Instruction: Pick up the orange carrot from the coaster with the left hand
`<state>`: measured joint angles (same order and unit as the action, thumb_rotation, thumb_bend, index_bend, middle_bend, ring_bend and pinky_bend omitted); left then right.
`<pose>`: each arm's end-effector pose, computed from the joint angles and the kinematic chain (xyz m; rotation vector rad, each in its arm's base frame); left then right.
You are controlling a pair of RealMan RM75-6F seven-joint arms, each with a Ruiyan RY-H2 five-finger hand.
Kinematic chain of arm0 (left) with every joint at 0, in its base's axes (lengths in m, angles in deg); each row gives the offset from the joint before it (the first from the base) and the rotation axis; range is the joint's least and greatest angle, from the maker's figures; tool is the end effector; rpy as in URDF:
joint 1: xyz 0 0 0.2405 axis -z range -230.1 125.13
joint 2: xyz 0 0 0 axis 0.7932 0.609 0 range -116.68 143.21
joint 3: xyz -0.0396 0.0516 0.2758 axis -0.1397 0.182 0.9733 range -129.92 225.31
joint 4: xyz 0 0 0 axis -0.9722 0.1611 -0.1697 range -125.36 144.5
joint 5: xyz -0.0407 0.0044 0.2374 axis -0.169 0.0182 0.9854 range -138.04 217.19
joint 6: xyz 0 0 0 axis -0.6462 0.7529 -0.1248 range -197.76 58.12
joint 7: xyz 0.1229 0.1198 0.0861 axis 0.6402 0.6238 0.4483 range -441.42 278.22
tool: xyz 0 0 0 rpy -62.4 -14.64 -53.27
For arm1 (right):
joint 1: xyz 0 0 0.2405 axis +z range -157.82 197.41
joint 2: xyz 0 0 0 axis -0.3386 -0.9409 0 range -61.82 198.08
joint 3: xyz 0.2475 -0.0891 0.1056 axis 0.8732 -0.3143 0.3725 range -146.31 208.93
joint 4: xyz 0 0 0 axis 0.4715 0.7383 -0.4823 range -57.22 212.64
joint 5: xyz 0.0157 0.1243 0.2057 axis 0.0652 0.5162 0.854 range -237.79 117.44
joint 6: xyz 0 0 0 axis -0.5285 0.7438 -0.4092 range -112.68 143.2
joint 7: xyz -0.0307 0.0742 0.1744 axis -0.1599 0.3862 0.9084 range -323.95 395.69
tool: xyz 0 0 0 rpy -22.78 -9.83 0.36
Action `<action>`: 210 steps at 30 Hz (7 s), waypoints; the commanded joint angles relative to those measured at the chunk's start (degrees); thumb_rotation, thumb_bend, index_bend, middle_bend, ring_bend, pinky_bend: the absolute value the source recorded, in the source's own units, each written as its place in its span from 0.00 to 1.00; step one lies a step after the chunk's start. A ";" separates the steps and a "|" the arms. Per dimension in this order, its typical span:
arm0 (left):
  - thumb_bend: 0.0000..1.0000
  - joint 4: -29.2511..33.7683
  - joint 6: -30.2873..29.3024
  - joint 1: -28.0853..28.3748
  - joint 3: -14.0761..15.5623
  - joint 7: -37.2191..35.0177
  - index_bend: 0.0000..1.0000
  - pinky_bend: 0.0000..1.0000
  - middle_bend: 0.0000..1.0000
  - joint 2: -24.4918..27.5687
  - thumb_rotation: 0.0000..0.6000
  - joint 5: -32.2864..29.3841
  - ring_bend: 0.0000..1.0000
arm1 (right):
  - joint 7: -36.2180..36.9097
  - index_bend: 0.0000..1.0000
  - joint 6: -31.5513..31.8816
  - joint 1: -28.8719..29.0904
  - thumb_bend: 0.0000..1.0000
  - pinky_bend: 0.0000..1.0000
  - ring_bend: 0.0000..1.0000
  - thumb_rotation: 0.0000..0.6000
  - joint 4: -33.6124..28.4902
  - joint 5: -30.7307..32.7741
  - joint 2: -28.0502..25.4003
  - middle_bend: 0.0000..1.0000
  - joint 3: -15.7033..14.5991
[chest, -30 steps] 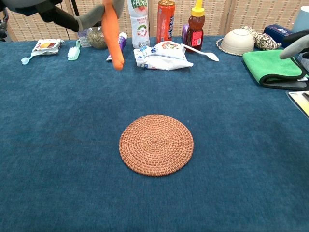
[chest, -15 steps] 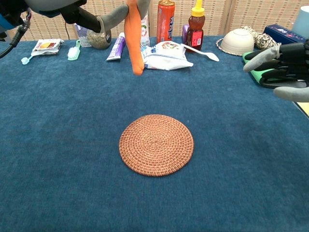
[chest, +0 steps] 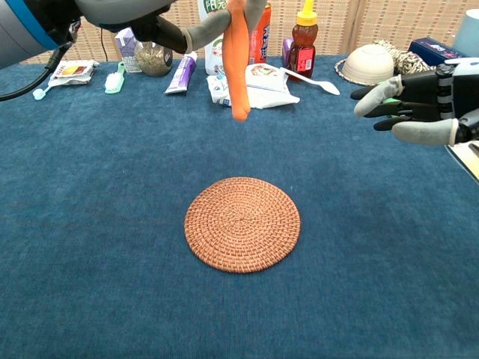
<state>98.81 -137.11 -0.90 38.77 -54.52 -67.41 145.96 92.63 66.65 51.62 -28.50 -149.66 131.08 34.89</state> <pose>-0.0045 0.3547 -0.0027 -2.0879 0.2590 -1.3193 -0.1790 -0.3129 0.0244 1.5340 -2.1434 1.3607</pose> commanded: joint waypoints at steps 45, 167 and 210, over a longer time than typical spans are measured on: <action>0.58 -1.41 3.53 4.15 -0.98 7.59 0.67 0.00 0.13 -8.65 1.00 -2.60 0.03 | 7.18 0.42 -6.60 8.54 0.44 0.00 0.00 1.00 1.73 4.22 7.77 0.06 1.02; 0.58 -2.87 3.70 5.15 -0.10 9.69 0.68 0.00 0.13 -9.90 1.00 -3.74 0.01 | 7.71 0.71 -9.52 9.11 0.50 0.00 0.00 1.00 3.82 4.37 8.70 0.28 0.46; 0.58 -2.77 0.62 2.41 -1.00 7.92 0.68 0.00 0.13 -4.73 1.00 -5.63 0.01 | 7.86 0.74 -6.40 7.60 0.51 0.00 0.05 1.00 3.33 2.53 6.51 0.31 -1.71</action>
<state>96.09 -136.30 1.69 37.80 -46.39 -72.39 140.45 100.46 60.23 59.24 -25.17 -147.11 137.62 33.21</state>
